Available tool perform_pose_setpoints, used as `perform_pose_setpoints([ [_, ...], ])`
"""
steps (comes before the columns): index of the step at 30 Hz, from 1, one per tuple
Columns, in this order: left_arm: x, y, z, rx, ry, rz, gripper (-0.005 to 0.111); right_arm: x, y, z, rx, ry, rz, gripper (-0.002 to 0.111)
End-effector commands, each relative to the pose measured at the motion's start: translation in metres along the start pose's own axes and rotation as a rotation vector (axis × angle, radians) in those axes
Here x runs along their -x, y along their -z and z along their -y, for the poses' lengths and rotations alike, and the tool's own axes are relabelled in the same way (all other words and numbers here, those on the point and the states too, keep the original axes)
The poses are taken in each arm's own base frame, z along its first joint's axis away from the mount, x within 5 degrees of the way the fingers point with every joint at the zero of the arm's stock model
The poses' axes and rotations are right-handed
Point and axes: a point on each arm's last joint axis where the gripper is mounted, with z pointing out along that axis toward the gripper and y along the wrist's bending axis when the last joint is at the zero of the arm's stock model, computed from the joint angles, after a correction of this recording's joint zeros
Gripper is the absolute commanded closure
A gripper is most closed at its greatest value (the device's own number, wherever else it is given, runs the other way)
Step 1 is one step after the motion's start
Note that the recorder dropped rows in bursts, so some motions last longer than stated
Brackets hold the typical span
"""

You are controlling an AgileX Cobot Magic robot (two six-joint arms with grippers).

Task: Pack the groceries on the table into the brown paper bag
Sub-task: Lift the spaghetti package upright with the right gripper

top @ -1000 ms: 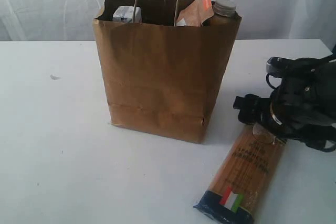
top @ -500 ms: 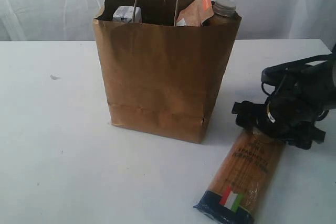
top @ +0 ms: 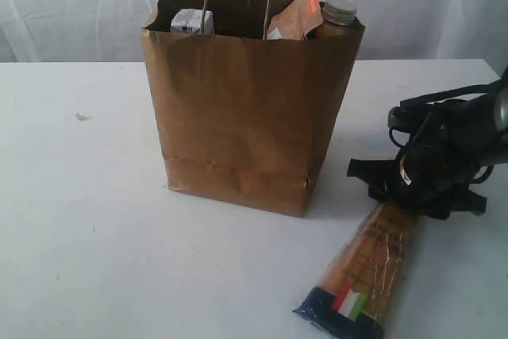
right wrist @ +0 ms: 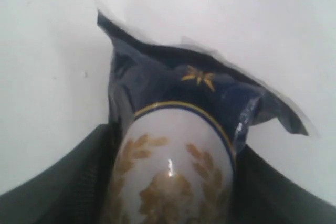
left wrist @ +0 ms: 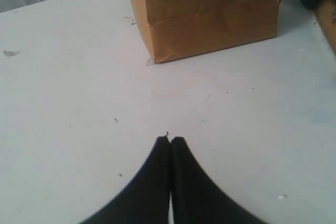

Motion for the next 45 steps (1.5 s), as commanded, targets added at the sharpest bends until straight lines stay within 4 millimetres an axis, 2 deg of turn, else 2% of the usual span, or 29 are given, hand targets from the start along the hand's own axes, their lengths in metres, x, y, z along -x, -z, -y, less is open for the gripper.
perform_pose_setpoints([
  [1, -0.002, 0.000, 0.000, 0.000, -0.005, -0.003, 0.107, 0.004, 0.015, 0.004, 0.006, 0.046, 0.016, 0.108],
  [8, -0.002, 0.000, 0.000, 0.000, -0.005, -0.003, 0.107, 0.028, 0.086, 0.006, 0.135, 0.133, 0.219, 0.108],
  [13, -0.002, 0.000, 0.000, 0.000, -0.005, -0.003, 0.107, 0.037, 0.133, 0.012, 0.220, 0.180, 0.366, 0.108],
  [19, -0.002, 0.000, 0.000, 0.000, -0.005, -0.003, 0.107, 0.040, 0.175, 0.022, 0.273, 0.209, 0.490, 0.108],
  [25, -0.002, 0.000, 0.000, 0.000, -0.005, -0.003, 0.107, 0.039, 0.204, 0.031, 0.304, 0.220, 0.577, 0.108],
  [31, -0.002, 0.000, 0.000, 0.000, -0.005, -0.003, 0.107, 0.033, 0.223, 0.035, 0.320, 0.283, 0.632, 0.108],
  [37, -0.002, 0.000, 0.000, 0.000, -0.005, -0.003, 0.107, 0.026, 0.236, 0.033, 0.343, 0.342, 0.664, 0.108],
  [45, -0.002, 0.000, 0.000, 0.000, -0.005, -0.003, 0.107, 0.022, 0.245, 0.043, 0.301, 0.345, 0.665, 0.108],
])
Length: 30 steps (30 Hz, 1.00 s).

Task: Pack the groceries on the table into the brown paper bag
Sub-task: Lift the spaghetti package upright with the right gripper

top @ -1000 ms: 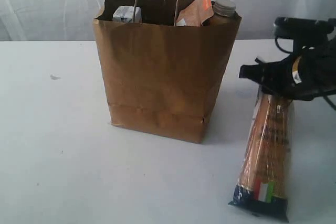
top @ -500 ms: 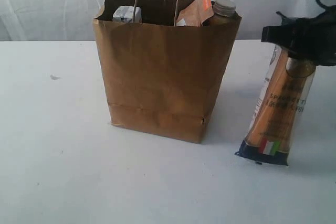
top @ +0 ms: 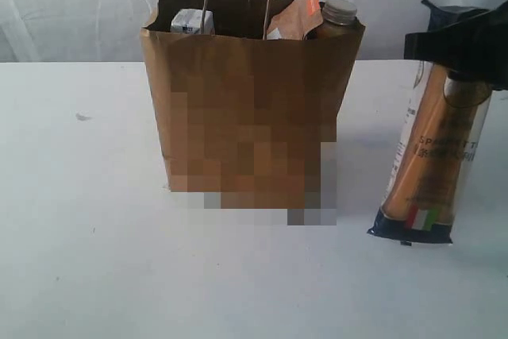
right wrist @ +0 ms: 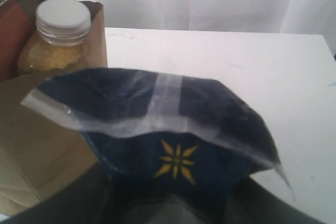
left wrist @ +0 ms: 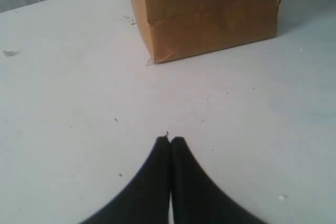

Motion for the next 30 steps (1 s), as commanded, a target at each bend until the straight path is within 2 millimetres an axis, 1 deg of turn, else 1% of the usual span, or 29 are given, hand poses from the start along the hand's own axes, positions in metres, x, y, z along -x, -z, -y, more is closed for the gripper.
perform_pose_setpoints([
  [1, -0.002, 0.000, 0.000, 0.000, -0.005, -0.003, 0.107, 0.006, 0.013, 0.003, 0.004, 0.046, 0.049, 0.108],
  [10, -0.002, 0.000, 0.000, 0.000, -0.005, -0.003, 0.107, 0.013, 0.037, 0.007, 0.021, 0.041, 0.123, 0.108],
  [13, -0.002, 0.000, 0.000, 0.000, -0.005, -0.003, 0.107, 0.019, 0.045, 0.008, 0.028, 0.041, 0.147, 0.108],
  [19, -0.002, 0.000, 0.000, 0.000, -0.005, -0.003, 0.107, 0.039, 0.064, 0.004, 0.093, 0.044, 0.207, 0.108],
  [23, -0.002, 0.000, 0.000, 0.000, -0.005, -0.003, 0.107, 0.053, 0.076, -0.002, 0.156, 0.087, 0.237, 0.108],
  [30, -0.002, 0.000, 0.000, 0.000, -0.005, -0.003, 0.107, 0.076, 0.094, -0.002, 0.163, 0.083, 0.304, 0.108],
])
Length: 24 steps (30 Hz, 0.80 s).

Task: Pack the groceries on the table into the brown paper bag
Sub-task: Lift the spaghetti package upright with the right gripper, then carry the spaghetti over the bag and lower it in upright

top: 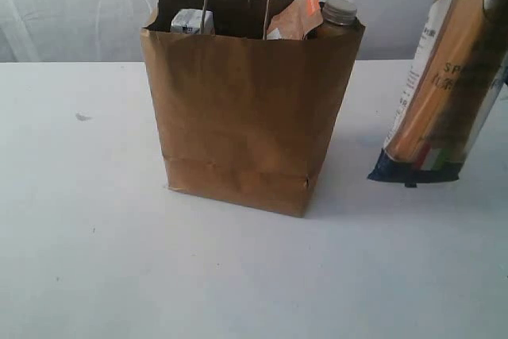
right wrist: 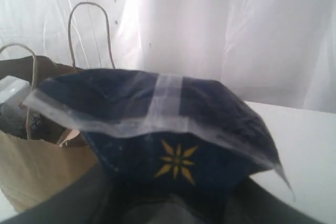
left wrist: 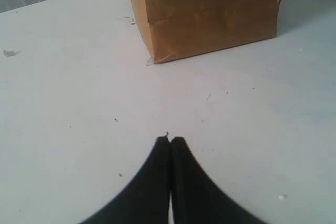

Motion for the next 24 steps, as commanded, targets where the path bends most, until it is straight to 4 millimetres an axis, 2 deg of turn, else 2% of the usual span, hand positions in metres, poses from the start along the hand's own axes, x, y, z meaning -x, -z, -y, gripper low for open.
perform_pose_setpoints([
  [1, -0.002, 0.000, 0.000, 0.000, -0.005, -0.003, 0.107, 0.028, 0.018, -0.001, 0.017, 0.041, 0.132, 0.108],
  [7, -0.002, 0.000, 0.000, 0.000, -0.005, -0.003, 0.107, 0.047, 0.022, -0.006, 0.060, 0.100, 0.146, 0.108],
  [14, -0.002, 0.000, 0.000, 0.000, -0.005, -0.003, 0.107, 0.078, 0.016, -0.013, 0.087, 0.145, 0.204, 0.108],
  [17, -0.002, 0.000, 0.000, 0.000, -0.005, -0.003, 0.107, 0.105, 0.006, -0.017, 0.088, 0.154, 0.256, 0.108],
  [20, -0.002, 0.000, 0.000, 0.000, -0.005, -0.003, 0.107, 0.123, -0.007, -0.024, 0.113, 0.135, 0.279, 0.108],
  [24, -0.002, 0.000, 0.000, 0.000, -0.005, -0.003, 0.107, 0.146, -0.022, -0.052, 0.191, 0.195, 0.332, 0.108],
])
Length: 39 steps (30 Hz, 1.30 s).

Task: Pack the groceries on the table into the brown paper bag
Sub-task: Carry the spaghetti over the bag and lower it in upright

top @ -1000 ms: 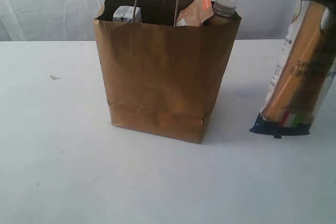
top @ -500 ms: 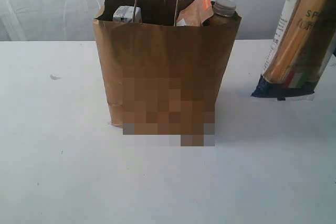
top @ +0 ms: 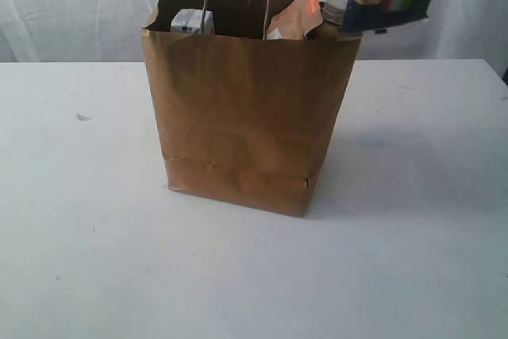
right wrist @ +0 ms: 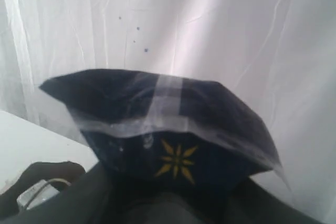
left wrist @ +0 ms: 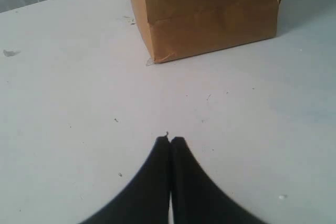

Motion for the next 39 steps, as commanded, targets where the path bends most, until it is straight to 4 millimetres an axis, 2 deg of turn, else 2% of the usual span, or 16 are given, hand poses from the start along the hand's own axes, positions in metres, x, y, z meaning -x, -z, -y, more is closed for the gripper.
perform_pose_setpoints([
  [1, -0.002, 0.000, 0.000, 0.000, -0.005, -0.003, 0.107, 0.034, -0.009, -0.012, 0.041, 0.029, 0.168, 0.108],
  [6, -0.002, 0.000, 0.000, 0.000, -0.005, -0.003, 0.107, 0.039, -0.041, -0.015, 0.030, 0.049, 0.156, 0.108],
  [10, -0.002, 0.000, 0.000, 0.000, -0.005, -0.003, 0.107, 0.045, -0.051, -0.016, 0.032, 0.039, 0.179, 0.108],
  [15, -0.002, 0.000, 0.000, 0.000, -0.005, -0.003, 0.107, 0.042, -0.066, -0.018, 0.036, 0.010, 0.164, 0.108],
  [22, -0.002, 0.000, 0.000, 0.000, -0.005, -0.003, 0.107, 0.030, -0.088, -0.048, 0.116, 0.021, 0.126, 0.108],
  [27, -0.002, 0.000, 0.000, 0.000, -0.005, -0.003, 0.107, 0.022, -0.097, -0.066, 0.164, 0.018, 0.090, 0.108],
  [32, -0.002, 0.000, 0.000, 0.000, -0.005, -0.003, 0.107, 0.012, -0.106, -0.083, 0.206, -0.067, 0.031, 0.108],
  [36, -0.002, 0.000, 0.000, 0.000, -0.005, -0.003, 0.107, -0.005, -0.117, -0.087, 0.197, -0.138, -0.102, 0.108],
  [39, -0.002, 0.000, 0.000, 0.000, -0.005, -0.003, 0.107, -0.019, -0.123, -0.082, 0.116, -0.170, -0.215, 0.108],
])
